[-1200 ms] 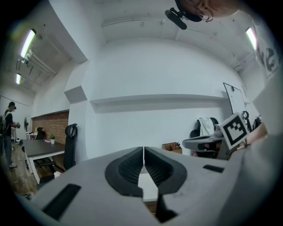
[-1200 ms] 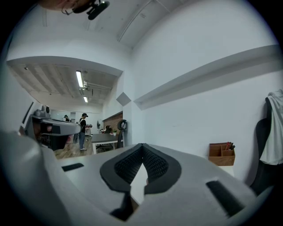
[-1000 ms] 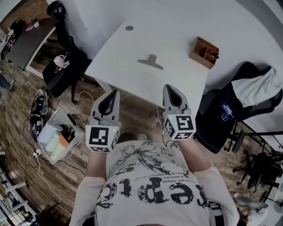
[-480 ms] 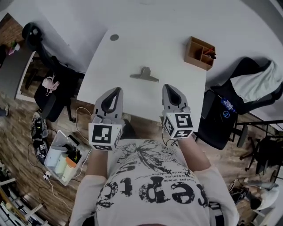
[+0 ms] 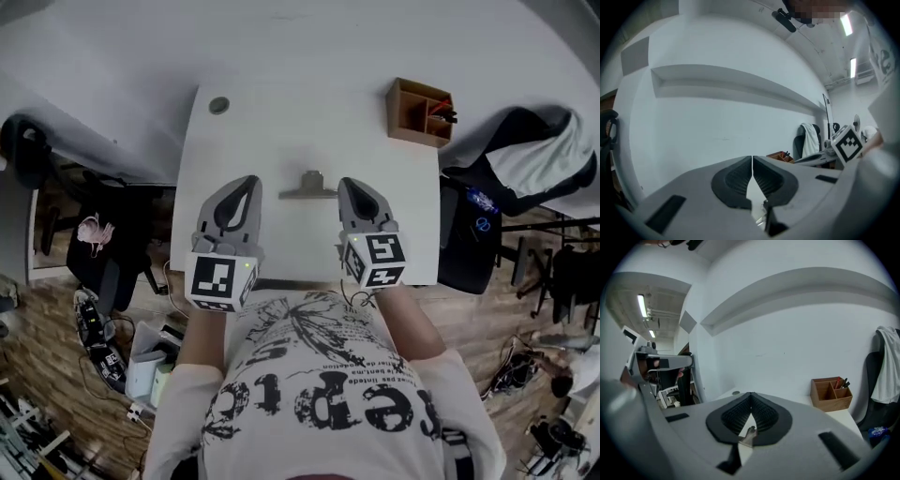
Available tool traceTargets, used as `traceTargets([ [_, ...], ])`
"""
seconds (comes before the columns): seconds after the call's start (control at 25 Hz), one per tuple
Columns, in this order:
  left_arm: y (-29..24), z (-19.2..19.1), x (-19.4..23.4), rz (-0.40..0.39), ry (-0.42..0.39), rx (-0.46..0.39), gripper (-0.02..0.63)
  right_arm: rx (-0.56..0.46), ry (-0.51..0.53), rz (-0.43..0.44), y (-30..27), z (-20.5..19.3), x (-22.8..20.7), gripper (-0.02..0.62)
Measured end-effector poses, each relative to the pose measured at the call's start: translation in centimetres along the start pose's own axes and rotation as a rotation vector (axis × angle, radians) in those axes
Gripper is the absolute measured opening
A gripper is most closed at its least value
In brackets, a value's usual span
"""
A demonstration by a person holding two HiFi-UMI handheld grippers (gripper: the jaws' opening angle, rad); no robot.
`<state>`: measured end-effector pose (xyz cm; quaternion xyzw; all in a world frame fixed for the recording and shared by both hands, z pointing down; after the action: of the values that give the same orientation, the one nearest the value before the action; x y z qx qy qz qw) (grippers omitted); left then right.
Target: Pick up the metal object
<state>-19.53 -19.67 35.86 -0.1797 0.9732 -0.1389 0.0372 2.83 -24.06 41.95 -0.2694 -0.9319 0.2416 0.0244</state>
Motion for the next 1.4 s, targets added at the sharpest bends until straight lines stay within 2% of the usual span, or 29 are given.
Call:
traceTargets([
  [0.2,-2.7,-0.6,3.1,-0.080,0.008,-0.015,0.011,0.109,-0.018,-0.036,-4.0,-1.2,0.5,-0.008],
  [0.4,-4.6,-2.4,5.0,-0.140,0.000,0.017,0.011,0.271,-0.053,-0.031,-8.1,-4.1,0.7,0.001],
  [0.48,-5.2,-3.4,5.9,-0.148,-0.005,0.026,0.011,0.332,-0.059,-0.030,-9.7,-5.4,0.9,0.101],
  [0.84,-6.8,-6.8,10.1,-0.163,0.022,0.085,0.011,0.523,-0.057,-0.100,-15.2,-9.3,1.4,0.277],
  [1.08,-7.9,-8.6,11.0,-0.178,0.071,0.149,0.011,0.621,-0.093,-0.156,-17.7,-11.1,1.0,0.313],
  [1.4,-9.0,-9.9,11.7,-0.196,0.101,0.182,0.011,0.717,-0.187,-0.202,-19.3,-11.5,0.4,0.302],
])
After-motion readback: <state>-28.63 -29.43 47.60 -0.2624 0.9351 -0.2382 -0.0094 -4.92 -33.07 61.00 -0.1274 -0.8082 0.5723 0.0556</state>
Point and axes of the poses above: the fingertips, and each gripper's own axes: y backward along the fingers, x to its left, z out of its top, the point moved 9 cm from there along y, backward along the fingers, and after that the axes turned 10 degrees about x, right-handed, at the moved point
